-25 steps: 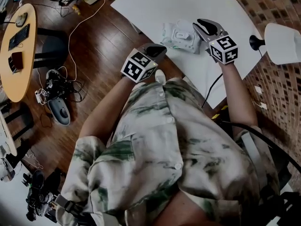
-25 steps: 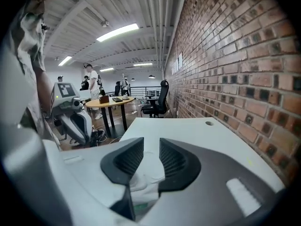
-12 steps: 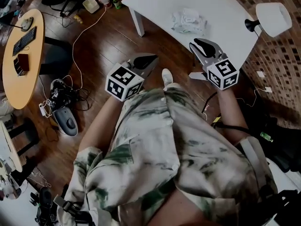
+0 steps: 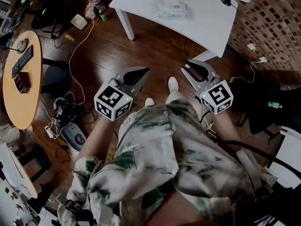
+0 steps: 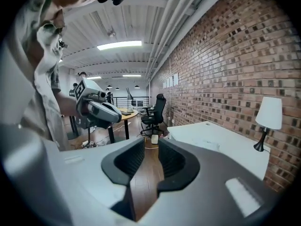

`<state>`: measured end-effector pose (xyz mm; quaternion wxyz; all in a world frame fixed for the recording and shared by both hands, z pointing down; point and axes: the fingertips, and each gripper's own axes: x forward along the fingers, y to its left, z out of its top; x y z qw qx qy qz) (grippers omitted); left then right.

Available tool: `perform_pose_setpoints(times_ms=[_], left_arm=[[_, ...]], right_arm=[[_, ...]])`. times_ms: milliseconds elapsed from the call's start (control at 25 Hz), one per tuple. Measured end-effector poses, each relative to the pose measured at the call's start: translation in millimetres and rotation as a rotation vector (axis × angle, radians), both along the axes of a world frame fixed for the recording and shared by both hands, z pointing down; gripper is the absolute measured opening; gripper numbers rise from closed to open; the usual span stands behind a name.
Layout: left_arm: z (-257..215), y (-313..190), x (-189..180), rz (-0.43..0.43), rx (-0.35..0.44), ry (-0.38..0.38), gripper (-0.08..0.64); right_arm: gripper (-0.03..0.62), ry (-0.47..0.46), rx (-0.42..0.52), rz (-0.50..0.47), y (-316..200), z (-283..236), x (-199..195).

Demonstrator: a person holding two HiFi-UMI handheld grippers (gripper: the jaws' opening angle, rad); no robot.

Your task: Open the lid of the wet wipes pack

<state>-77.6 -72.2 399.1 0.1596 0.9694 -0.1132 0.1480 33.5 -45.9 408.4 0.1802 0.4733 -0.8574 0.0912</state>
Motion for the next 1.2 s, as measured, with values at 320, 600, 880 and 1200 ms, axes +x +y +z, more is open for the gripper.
perform_pose_setpoints(times_ms=[320,600,880,1200], left_arm=[[-23.3,60.3,-4.1,-0.012,0.009,0.051,0.003],[-33.6,138.1,19.7,-0.058,0.058,0.016,0.003],[-44.1,244.3,35.6,-0.095,0.05,-0.004,0.003],[-43.7,332.7,10.4,-0.106,0.032,-0.075,0.003]], right_arm=[[0.089,0.03,0.009,0.025,93.7,-25.5,-1.6],[0.087,0.032,0.036,0.003,191.4,-37.2,27.0],[0.078,-0.012,0.006,-0.033,293.6,-34.9,39.0],[0.072,-0.055,-0.004,-0.07,364.4,-27.9,20.4]])
